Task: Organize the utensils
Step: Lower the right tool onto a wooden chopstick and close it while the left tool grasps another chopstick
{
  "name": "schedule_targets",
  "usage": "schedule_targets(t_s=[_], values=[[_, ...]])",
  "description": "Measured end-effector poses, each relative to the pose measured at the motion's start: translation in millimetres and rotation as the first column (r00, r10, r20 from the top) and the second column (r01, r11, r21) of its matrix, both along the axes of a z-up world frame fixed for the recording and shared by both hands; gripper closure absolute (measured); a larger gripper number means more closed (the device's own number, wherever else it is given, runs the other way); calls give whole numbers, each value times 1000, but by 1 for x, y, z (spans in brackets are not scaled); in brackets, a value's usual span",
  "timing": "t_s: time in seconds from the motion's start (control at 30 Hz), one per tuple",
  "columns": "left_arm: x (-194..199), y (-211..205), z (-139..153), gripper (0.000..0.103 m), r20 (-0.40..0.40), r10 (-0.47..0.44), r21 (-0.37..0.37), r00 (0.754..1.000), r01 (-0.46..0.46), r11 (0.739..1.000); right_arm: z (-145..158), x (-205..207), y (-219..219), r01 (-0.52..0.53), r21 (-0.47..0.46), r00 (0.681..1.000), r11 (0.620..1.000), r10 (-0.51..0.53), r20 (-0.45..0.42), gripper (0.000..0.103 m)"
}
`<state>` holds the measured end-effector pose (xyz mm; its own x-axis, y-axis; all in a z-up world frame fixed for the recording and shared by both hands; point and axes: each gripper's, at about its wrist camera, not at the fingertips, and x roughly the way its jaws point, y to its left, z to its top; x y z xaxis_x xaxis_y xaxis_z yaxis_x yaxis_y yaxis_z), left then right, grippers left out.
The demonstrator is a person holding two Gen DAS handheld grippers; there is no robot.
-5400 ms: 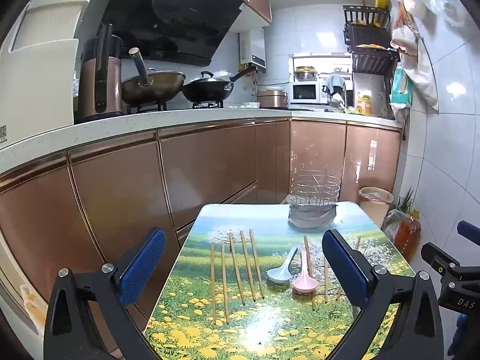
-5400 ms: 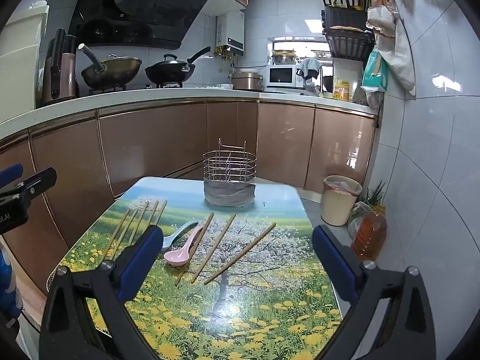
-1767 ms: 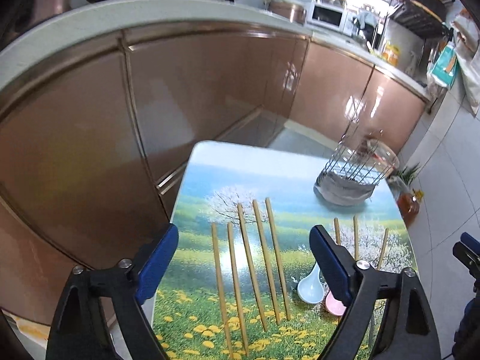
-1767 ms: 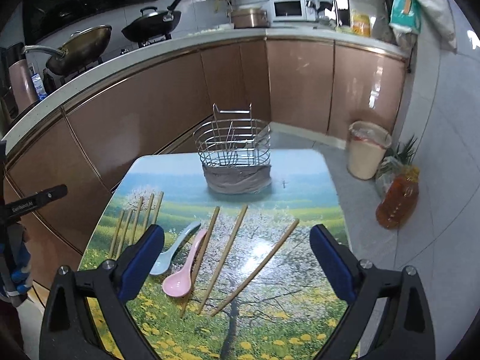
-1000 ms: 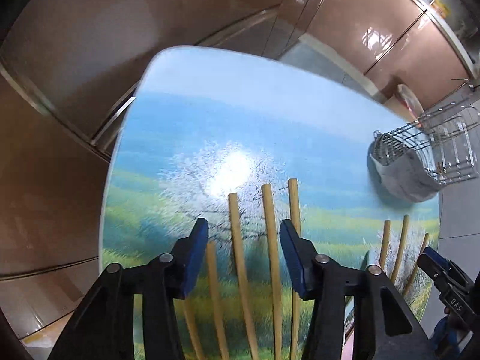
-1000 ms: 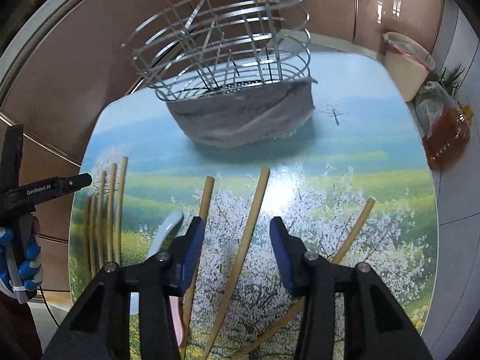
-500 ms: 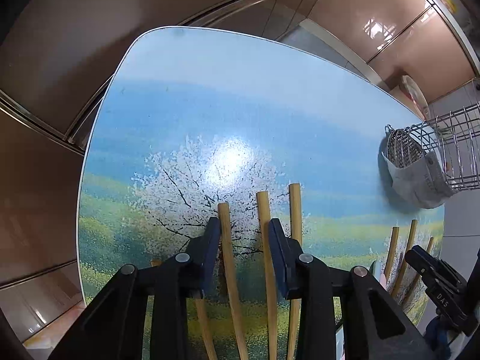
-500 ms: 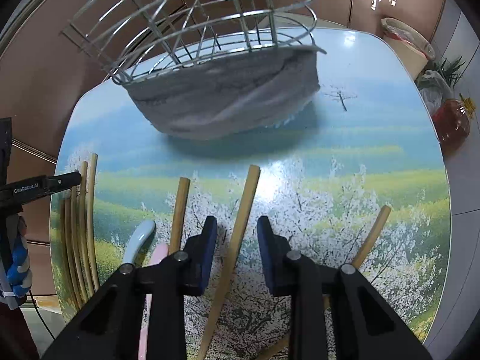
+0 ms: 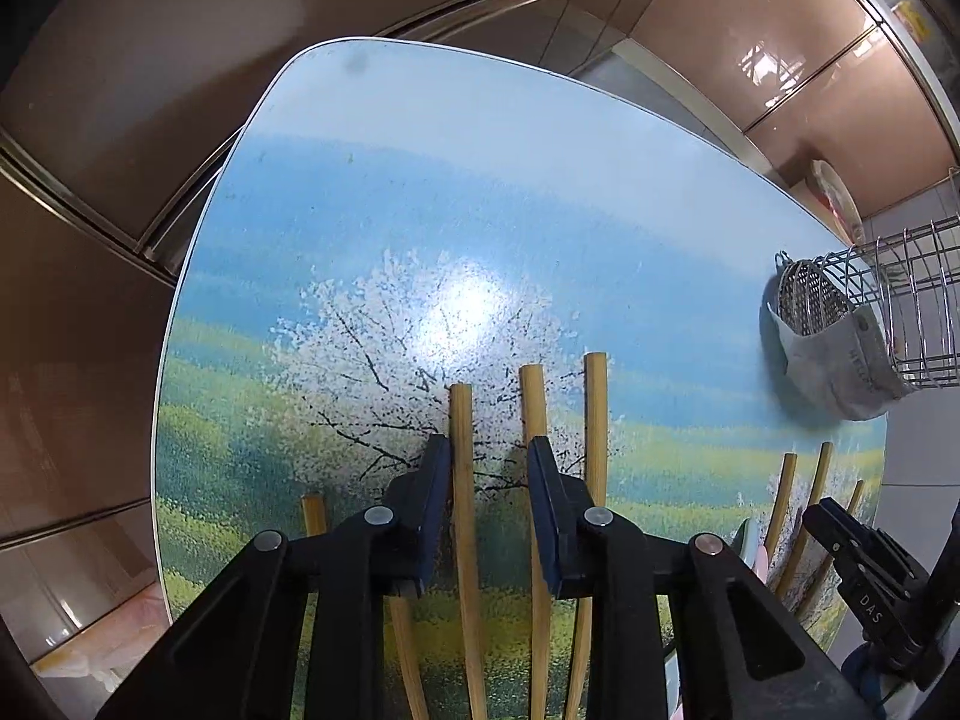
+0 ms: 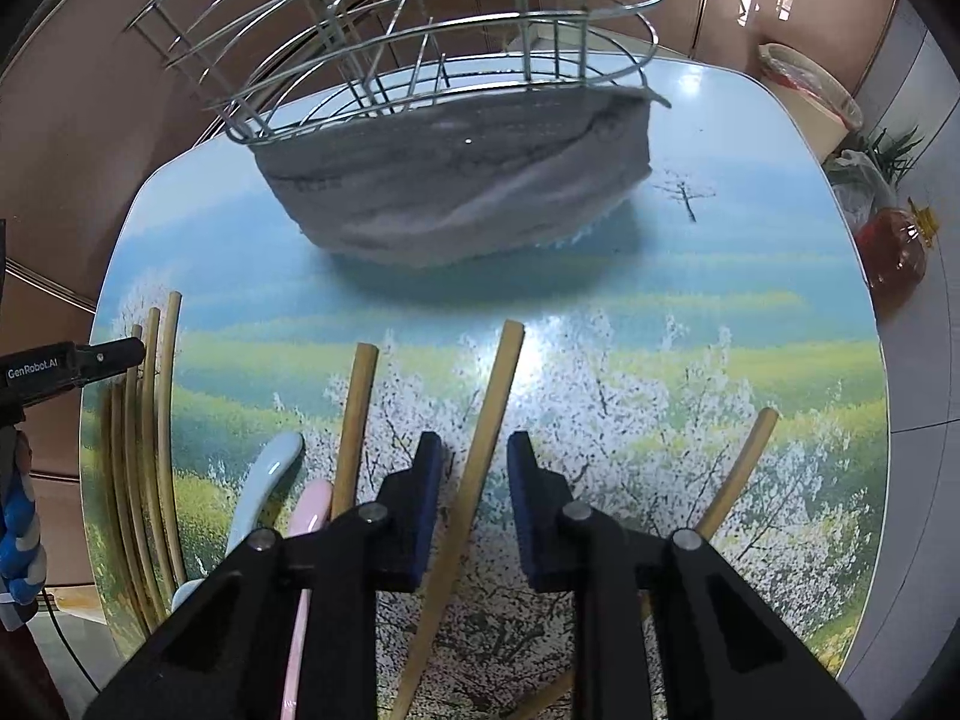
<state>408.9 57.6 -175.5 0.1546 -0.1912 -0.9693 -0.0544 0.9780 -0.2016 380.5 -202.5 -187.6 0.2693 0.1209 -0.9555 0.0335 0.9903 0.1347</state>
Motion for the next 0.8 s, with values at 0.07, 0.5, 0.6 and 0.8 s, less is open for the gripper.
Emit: schedule_targets(t_s=[0.07, 0.5, 0.6, 0.8], values=[[-1, 3, 0, 79, 2, 6, 4, 1000, -6, 1000, 2, -1, -2, -2, -3, 1000, 1000, 2, 0, 82], [-1, -2, 3, 85, 1, 8, 60, 1000, -8, 998, 5, -7, 5, -9, -28, 1000, 1000, 9, -6, 92], [-2, -1, 3, 85, 1, 26, 61, 1000, -26, 998, 5, -7, 4, -10, -27, 1000, 1000, 10, -6, 92], [-3, -9, 2, 91, 10, 24, 99, 1000, -25, 995, 6, -9, 9, -11, -35, 1000, 999, 11, -4, 92]])
